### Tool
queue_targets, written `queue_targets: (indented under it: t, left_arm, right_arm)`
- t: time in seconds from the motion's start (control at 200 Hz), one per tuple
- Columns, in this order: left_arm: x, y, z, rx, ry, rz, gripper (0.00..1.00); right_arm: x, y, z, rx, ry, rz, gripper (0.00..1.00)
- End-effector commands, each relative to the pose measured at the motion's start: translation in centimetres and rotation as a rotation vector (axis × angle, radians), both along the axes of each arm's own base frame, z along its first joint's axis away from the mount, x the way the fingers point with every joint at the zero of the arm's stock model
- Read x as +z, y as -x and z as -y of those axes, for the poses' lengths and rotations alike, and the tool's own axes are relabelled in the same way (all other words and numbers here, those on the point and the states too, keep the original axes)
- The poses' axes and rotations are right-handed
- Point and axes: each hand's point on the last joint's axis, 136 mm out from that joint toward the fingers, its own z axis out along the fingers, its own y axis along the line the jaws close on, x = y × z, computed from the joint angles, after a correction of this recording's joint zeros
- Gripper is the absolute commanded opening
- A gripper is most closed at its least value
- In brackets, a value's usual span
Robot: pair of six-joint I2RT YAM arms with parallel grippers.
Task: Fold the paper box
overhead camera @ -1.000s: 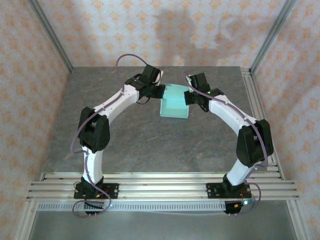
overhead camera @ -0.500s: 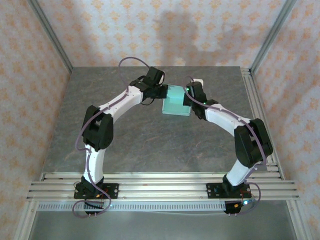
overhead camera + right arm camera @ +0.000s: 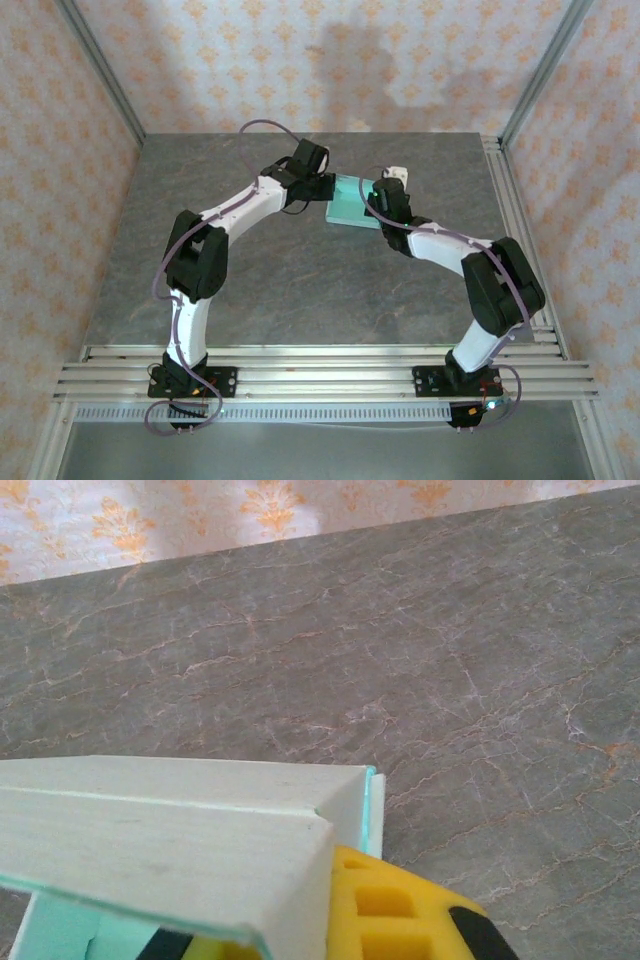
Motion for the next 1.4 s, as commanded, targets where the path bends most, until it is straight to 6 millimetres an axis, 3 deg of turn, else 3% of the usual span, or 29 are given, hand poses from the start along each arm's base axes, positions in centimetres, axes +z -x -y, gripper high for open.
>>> queue_targets:
  t: [0.0,0.325,0.571,0.731,0.791,0.876,0.896,1.196,1.396]
  left_arm:
    - [-0.7,1.0,0.7,-0.002,0.020,-0.013,0.00]
    - [-1.5,1.6,0.7,0.003,0.026,-0.012,0.00]
    - [0.3,1.8,-0.1,-0.016,-0.027,0.023,0.00]
    - [2.6,2.3,-1.1,-0.047,-0.089,0.059,0.19]
    - [3.3,2.6,-1.3,-0.054,-0.103,0.058,0.35]
    - [3.4,3.0,-1.8,-0.055,-0.121,0.050,0.44]
    - [4.8,3.3,-1.9,-0.058,-0.108,0.072,0.48]
    - [6.9,5.5,-2.6,-0.109,-0.100,0.056,0.72]
    - [8.1,6.5,-3.4,-0.122,-0.074,0.060,0.80]
  right_arm:
    - [4.9,-0.5,-1.6,0.020,-0.089,0.196,0.00]
    - [4.2,0.2,-2.3,0.047,-0.082,0.239,0.00]
    - [4.9,0.5,-2.3,0.068,-0.048,0.205,0.00]
    - [4.9,0.5,-2.4,0.104,-0.022,0.139,0.00]
    - [4.8,0.5,-2.3,0.112,-0.026,0.107,0.00]
    - [4.5,0.4,-2.0,0.122,-0.034,0.072,0.00]
    - [4.5,0.4,-1.9,0.124,-0.037,0.064,0.00]
    - [4.1,0.5,0.0,0.160,0.017,-0.127,0.00]
    - [3.3,2.0,0.0,0.300,0.102,-0.308,0.00]
